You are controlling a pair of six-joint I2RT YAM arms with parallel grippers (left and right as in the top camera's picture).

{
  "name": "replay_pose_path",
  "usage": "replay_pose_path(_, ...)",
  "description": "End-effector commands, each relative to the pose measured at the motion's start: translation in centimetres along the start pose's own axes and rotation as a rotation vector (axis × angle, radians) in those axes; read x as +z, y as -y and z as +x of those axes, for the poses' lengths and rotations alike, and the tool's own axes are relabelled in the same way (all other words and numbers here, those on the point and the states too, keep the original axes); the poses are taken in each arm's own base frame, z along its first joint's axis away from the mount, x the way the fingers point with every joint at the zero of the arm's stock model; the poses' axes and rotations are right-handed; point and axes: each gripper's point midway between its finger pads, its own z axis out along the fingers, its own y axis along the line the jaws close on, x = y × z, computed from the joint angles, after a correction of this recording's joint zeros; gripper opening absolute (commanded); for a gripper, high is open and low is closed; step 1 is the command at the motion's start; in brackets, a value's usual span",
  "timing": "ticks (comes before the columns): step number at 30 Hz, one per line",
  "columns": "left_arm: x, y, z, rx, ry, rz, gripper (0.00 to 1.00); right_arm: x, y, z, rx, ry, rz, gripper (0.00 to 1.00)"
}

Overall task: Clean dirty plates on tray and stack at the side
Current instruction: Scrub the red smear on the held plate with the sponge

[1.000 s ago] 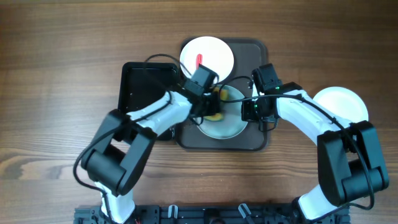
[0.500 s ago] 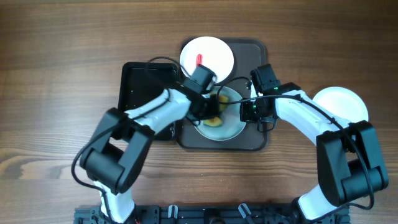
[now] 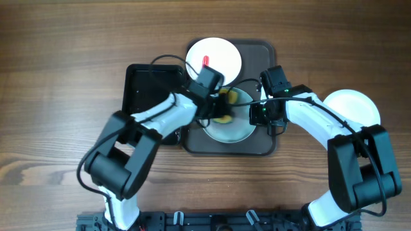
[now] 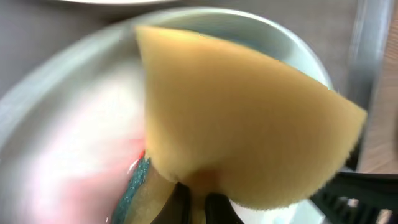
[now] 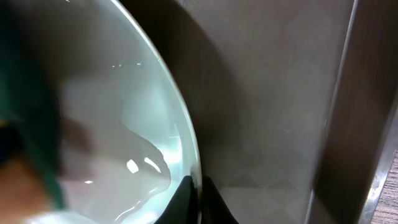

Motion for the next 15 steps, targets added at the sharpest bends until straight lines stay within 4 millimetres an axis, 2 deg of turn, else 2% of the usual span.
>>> replay_pose_path(1,2.4,-0.1,3.2,-0.026,-0.071,-0.026,0.04,0.6,0.4,0.7,-0.013,-0.026,0.028,0.04)
replay_pose_path(4,2.3,-0.9,2.6,-0.021,-0.039,-0.067,0.04,0.6,0.5,0.7,-0.014,-0.026,0.028,0.04)
replay_pose_path(8,1.3,-5.4,0.5,0.006,0.045,-0.253,0.04,0.6,0.5,0.7,-0.014,-0.027,0.028,0.04)
replay_pose_path(10,0.4,-8.0,0.0,0.016,0.047,-0.341,0.04,0.6,0.5,0.8,-0.013,-0.029,0.029,0.04)
replay_pose_path(12,-0.2,-9.2,0.0,0.008,0.037,-0.382,0.04,0.6,0.5,0.7,-0.014,-0.029,0.029,0.04)
replay_pose_path(15,-1.0,-9.6,-0.4,-0.002,0.052,-0.396,0.04,0.6,0.5,0.8,-0.013,-0.029,0.029,0.04)
